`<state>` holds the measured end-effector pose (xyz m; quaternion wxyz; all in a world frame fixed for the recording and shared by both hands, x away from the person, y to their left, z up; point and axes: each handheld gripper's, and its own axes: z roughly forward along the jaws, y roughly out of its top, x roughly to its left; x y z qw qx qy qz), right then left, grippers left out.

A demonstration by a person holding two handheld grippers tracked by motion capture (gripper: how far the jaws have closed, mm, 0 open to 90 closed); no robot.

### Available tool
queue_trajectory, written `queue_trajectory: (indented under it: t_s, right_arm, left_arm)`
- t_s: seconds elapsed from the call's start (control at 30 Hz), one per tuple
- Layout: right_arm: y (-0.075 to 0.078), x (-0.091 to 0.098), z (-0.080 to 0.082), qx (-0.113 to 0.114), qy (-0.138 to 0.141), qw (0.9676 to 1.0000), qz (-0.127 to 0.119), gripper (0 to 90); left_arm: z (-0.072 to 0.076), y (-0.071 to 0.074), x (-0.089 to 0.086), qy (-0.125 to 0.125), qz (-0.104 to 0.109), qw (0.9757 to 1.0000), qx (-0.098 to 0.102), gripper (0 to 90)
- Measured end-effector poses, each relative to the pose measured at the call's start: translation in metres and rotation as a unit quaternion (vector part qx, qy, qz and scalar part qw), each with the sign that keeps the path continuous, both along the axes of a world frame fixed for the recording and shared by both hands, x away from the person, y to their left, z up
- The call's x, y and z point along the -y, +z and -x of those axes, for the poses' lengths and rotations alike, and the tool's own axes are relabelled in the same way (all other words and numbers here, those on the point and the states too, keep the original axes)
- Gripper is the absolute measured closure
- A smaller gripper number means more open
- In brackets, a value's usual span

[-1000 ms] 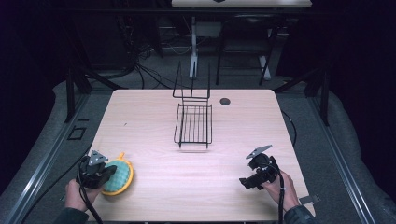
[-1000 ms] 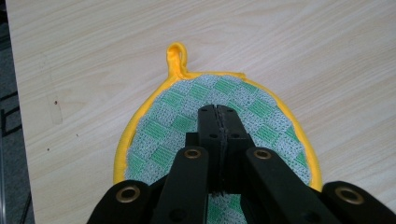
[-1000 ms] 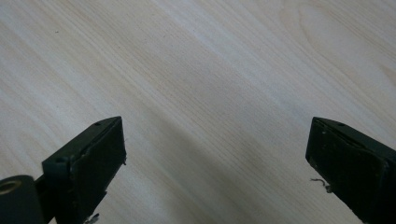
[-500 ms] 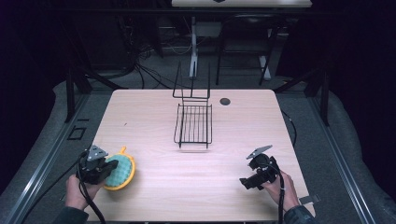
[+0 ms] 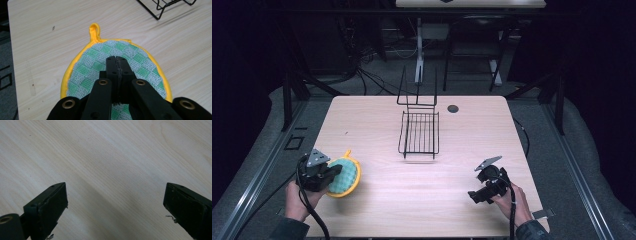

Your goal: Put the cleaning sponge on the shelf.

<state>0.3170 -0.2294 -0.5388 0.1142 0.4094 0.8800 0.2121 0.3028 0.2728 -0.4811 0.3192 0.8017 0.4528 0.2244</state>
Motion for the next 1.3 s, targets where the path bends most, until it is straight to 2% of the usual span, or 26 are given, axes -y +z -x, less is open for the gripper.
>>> queue_trajectory:
  t_s: [0.33,0.37,0.53,0.9,1.3]
  right_arm:
    - [-0.002,0.001,-0.001,-0.006,0.001,1.0000,-0.003,5.1]
    - [-0.002,0.001,-0.001,-0.005,0.003,1.0000,0.004,5.1]
    - [-0.002,0.001,0.000,-0.006,0.000,1.0000,-0.005,5.2]
    - [-0.002,0.001,0.000,-0.005,0.003,1.0000,0.000,5.3]
    - [-0.003,-0.001,0.001,-0.006,0.006,1.0000,0.003,5.5]
  left_arm:
    - [-0.008,0.008,0.020,-0.019,-0.002,0.9998,0.008,89.8]
    - [-0.011,0.010,0.024,-0.024,-0.002,0.9997,0.010,89.8]
    - [-0.016,0.013,0.031,-0.029,0.002,0.9995,0.013,89.8]
    - [-0.026,0.016,0.044,-0.042,0.001,0.9990,0.016,89.8]
    - [-0.036,0.024,0.057,-0.055,0.004,0.9981,0.029,89.8]
